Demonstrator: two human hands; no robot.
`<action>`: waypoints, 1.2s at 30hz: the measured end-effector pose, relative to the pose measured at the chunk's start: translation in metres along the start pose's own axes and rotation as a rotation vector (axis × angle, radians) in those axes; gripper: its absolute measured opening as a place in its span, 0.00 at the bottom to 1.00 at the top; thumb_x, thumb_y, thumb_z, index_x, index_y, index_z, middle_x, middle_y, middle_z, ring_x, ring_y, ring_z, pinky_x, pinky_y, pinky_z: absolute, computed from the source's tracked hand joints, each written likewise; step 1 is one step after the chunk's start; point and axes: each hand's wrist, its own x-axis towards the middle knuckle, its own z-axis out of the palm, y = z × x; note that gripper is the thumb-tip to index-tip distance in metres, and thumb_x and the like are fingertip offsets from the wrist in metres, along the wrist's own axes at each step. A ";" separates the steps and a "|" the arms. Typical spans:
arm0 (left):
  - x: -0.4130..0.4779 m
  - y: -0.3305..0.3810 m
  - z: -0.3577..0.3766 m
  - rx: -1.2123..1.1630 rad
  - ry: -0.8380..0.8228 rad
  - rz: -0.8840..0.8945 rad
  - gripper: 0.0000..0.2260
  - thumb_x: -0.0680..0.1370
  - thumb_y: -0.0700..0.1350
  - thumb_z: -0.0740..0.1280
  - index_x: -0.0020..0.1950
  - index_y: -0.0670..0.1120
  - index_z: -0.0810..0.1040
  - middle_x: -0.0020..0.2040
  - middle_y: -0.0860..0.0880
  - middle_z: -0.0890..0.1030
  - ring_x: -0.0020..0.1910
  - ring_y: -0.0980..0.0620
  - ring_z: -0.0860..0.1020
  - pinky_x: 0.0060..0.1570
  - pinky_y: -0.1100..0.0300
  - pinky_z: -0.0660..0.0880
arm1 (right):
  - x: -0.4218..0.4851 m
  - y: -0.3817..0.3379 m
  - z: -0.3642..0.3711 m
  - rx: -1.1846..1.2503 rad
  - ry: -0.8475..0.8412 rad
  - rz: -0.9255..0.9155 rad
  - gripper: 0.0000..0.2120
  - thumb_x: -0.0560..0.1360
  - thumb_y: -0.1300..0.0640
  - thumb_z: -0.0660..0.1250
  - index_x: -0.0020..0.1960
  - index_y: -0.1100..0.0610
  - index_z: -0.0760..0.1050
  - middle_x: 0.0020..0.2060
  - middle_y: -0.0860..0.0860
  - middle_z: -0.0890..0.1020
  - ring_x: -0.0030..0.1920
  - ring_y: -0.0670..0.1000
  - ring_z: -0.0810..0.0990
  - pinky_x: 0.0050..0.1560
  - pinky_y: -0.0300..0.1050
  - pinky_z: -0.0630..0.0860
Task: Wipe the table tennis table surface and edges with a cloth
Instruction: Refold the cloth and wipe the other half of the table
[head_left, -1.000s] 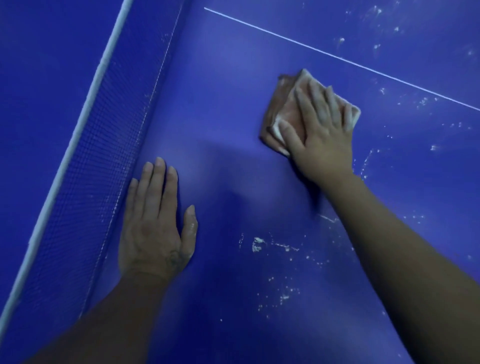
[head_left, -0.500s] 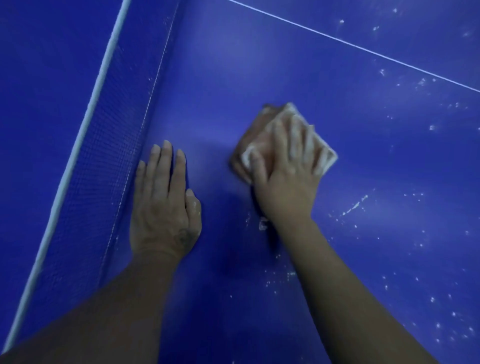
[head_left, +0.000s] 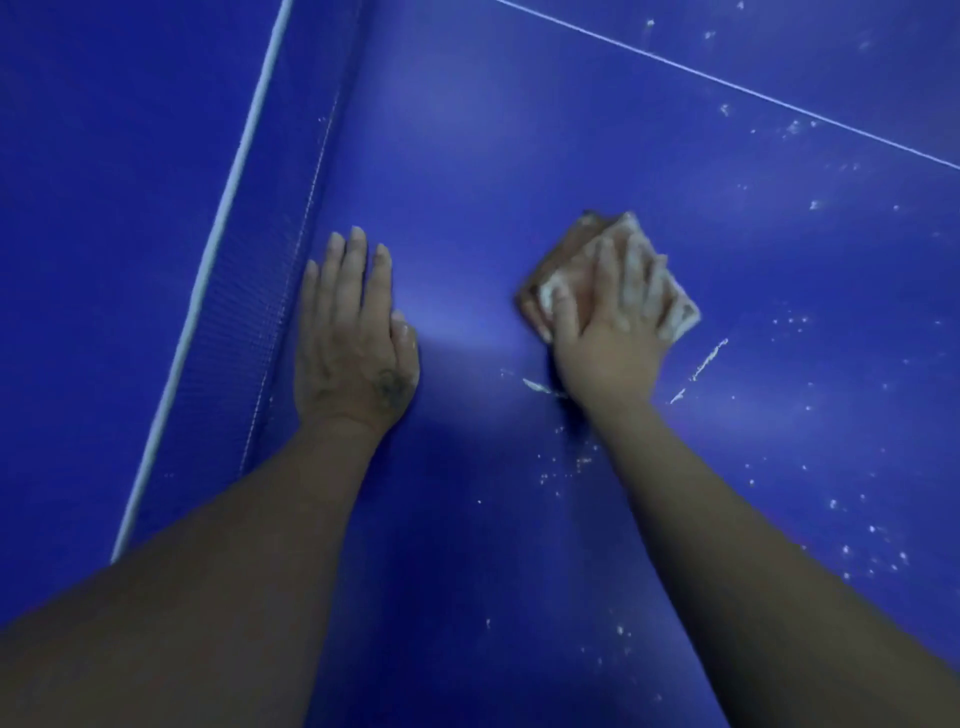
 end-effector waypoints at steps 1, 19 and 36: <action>-0.002 -0.001 -0.002 -0.038 0.002 0.011 0.28 0.84 0.43 0.57 0.85 0.35 0.65 0.87 0.37 0.62 0.88 0.37 0.57 0.87 0.40 0.51 | -0.010 -0.017 0.003 0.026 -0.003 -0.096 0.34 0.83 0.37 0.58 0.86 0.49 0.61 0.86 0.50 0.59 0.87 0.59 0.51 0.83 0.69 0.44; -0.188 -0.046 -0.019 0.114 -0.117 0.067 0.30 0.87 0.54 0.57 0.88 0.42 0.62 0.89 0.44 0.58 0.88 0.41 0.55 0.85 0.35 0.55 | -0.062 0.030 -0.009 0.014 -0.055 0.085 0.35 0.84 0.36 0.54 0.87 0.50 0.56 0.88 0.50 0.52 0.87 0.58 0.46 0.82 0.72 0.42; -0.187 -0.046 -0.020 0.134 -0.082 0.051 0.30 0.86 0.52 0.58 0.88 0.44 0.61 0.89 0.46 0.58 0.89 0.43 0.55 0.87 0.40 0.51 | -0.138 0.109 -0.024 -0.005 -0.049 -0.118 0.34 0.85 0.38 0.59 0.86 0.53 0.60 0.87 0.50 0.56 0.87 0.57 0.49 0.83 0.72 0.48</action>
